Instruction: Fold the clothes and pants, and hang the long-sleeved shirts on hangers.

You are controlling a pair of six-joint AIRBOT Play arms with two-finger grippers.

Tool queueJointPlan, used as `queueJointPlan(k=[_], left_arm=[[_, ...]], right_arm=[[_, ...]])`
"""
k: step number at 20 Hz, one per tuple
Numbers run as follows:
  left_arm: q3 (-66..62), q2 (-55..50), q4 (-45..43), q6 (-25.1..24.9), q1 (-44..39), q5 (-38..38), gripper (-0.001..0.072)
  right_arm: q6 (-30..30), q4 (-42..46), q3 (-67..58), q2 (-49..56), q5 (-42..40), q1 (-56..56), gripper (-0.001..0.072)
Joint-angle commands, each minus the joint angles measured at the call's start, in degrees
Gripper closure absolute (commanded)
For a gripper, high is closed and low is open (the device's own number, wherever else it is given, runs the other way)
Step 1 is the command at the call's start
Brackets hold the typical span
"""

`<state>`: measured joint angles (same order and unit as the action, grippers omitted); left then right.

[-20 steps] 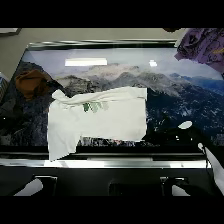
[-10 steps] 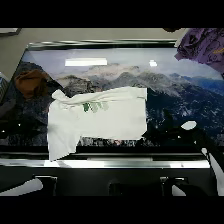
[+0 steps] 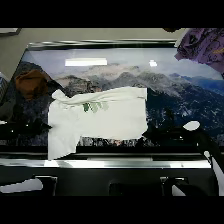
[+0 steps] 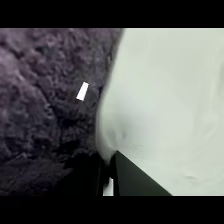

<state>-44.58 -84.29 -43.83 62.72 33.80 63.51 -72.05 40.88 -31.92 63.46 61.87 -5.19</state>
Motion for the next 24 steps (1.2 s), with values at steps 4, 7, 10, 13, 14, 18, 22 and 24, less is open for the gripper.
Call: queueJointPlan(k=[4,7,10,13,14,18,22,24], left_arm=[[-4.02,2.36,1.22,1.07,-6.14,3.52,0.0691],[-13.53,7.56,0.15,6.93,-11.52,2.45,0.0692],[-31.15,12.22,-8.39,15.45,-16.61,2.08,0.0692],[-50.93,16.15,-21.42,23.12,-20.72,4.00,0.0692],[-57.07,17.79,-25.49,26.12,-21.59,4.94,0.0692],[-69.66,27.45,-33.14,35.17,-22.10,8.20,0.0692],[-69.79,38.77,-37.70,38.84,-22.10,12.15,0.0692],[-69.79,41.77,-41.00,40.44,-22.08,15.65,0.0692]], right_arm=[[-0.11,-1.31,-6.16,-0.13,0.92,0.15,0.0686],[-1.64,1.60,-19.41,-0.04,-0.35,0.15,0.0686],[-6.27,9.99,-38.03,0.04,0.02,0.15,0.0686],[-9.33,17.35,-58.03,-0.02,4.28,0.15,0.0686],[-10.40,19.34,-63.95,-0.31,6.10,0.15,0.0686],[-13.09,26.38,-80.02,-5.90,11.72,0.15,0.0686],[-16.63,31.12,-81.92,-16.33,12.02,0.15,0.0686],[-19.87,33.44,-81.92,-19.65,11.96,0.15,0.0685]])
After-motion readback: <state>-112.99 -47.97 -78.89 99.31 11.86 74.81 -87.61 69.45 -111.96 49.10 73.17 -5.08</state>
